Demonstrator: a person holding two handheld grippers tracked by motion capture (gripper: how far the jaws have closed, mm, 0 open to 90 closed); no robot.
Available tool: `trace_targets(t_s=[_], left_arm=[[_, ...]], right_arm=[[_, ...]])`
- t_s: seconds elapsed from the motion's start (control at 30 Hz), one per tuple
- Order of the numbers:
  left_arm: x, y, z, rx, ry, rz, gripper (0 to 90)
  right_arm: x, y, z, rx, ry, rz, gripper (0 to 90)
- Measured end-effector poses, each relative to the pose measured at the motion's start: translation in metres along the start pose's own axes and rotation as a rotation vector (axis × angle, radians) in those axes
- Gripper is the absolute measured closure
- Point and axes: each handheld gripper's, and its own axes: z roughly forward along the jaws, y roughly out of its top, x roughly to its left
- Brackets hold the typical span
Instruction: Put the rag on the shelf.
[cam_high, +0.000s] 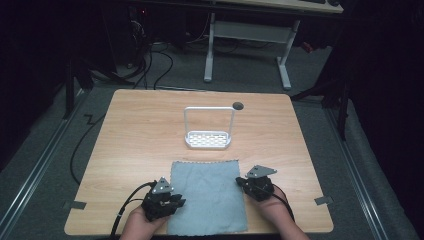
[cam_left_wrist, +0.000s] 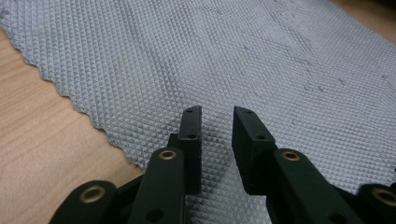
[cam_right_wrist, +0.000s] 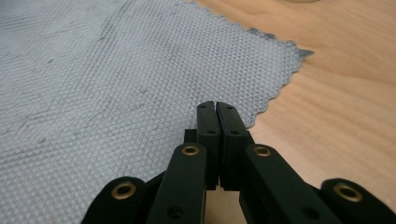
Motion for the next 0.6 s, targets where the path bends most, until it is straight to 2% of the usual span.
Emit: trace_targets(t_s=[0.03, 0.07, 0.13, 0.2, 0.23, 0.27, 0.3, 0.33, 0.47, 0.6], left_arm=[[0.0, 0.001, -0.001, 0.001, 0.004, 0.005, 71.7], [0.003, 0.002, -0.003, -0.02, 0.022, 0.008, 70.7], [0.01, 0.005, -0.006, -0.072, 0.036, -0.02, 68.3], [0.026, 0.008, -0.009, -0.126, 0.07, -0.058, 65.5], [0.032, 0.008, -0.009, -0.14, 0.079, -0.08, 63.5], [0.032, 0.008, -0.009, -0.14, 0.079, -0.08, 61.2], [0.048, 0.01, -0.008, -0.16, 0.105, -0.143, 59.8], [0.056, 0.012, -0.008, -0.171, 0.13, -0.164, 59.2], [0.074, 0.021, -0.001, -0.176, 0.175, -0.213, 57.6], [0.08, 0.033, 0.015, -0.147, 0.196, -0.21, 57.7]], right_arm=[[0.002, -0.001, -0.002, 0.004, 0.012, 0.003, 87.7], [0.002, -0.002, -0.003, -0.003, 0.027, 0.013, 86.3], [0.0, -0.001, -0.008, -0.045, 0.046, 0.028, 82.8], [-0.002, -0.001, -0.011, -0.069, 0.023, 0.04, 79.0], [-0.004, -0.002, -0.012, -0.072, 0.016, 0.043, 76.9], [-0.005, -0.003, -0.012, -0.08, 0.01, 0.045, 74.8], [-0.006, -0.005, -0.013, -0.083, 0.002, 0.048, 72.9], [-0.007, -0.006, -0.013, -0.084, -0.002, 0.047, 71.1], [-0.01, -0.011, -0.016, -0.086, -0.016, 0.073, 67.4], [-0.01, -0.013, -0.019, -0.095, -0.035, 0.079, 68.3]])
